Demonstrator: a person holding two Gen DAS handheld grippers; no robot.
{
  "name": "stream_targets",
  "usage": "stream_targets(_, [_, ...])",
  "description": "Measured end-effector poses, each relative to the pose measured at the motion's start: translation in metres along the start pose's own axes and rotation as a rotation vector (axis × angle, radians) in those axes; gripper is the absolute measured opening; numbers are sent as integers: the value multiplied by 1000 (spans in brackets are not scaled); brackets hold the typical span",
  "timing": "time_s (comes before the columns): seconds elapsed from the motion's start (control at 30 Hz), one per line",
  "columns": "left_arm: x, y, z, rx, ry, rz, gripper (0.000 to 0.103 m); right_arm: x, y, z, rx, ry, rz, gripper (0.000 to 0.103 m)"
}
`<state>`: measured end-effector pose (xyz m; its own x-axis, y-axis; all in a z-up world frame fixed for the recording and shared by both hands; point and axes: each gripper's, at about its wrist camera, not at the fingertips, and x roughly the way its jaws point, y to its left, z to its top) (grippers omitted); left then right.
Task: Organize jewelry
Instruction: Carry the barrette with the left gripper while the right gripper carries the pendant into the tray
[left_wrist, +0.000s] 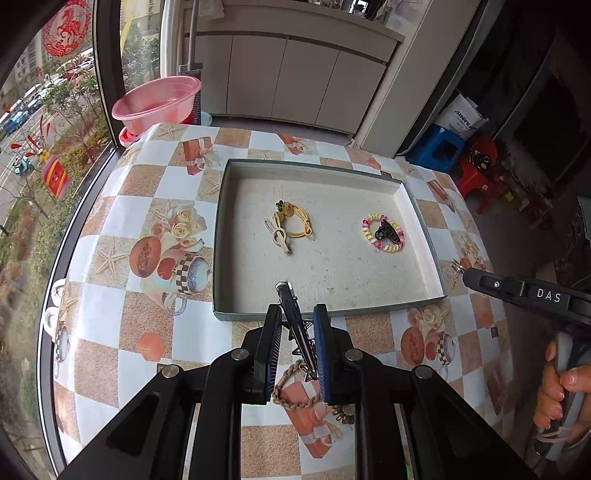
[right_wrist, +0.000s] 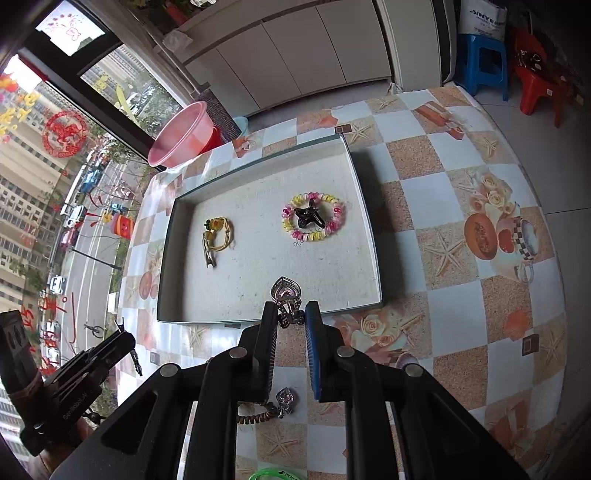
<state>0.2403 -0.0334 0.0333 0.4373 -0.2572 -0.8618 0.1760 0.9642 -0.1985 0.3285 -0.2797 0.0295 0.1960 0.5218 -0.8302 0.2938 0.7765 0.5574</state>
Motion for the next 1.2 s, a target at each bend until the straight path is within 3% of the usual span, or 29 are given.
stream_targets(0.23, [30, -4, 31, 11, -3, 10, 31, 21, 9, 30, -23, 5, 20, 17])
stream_targets(0.63, [103, -12, 38, 55, 90, 68, 31, 99, 4, 35, -53, 117, -36, 16])
stream_targets(0.9, [136, -6, 45, 27, 112, 122, 31, 118, -7, 43, -90, 101, -91, 16])
stream_targets(1.2, [150, -15, 49, 96, 90, 202, 31, 126, -11, 59, -108, 73, -116, 16])
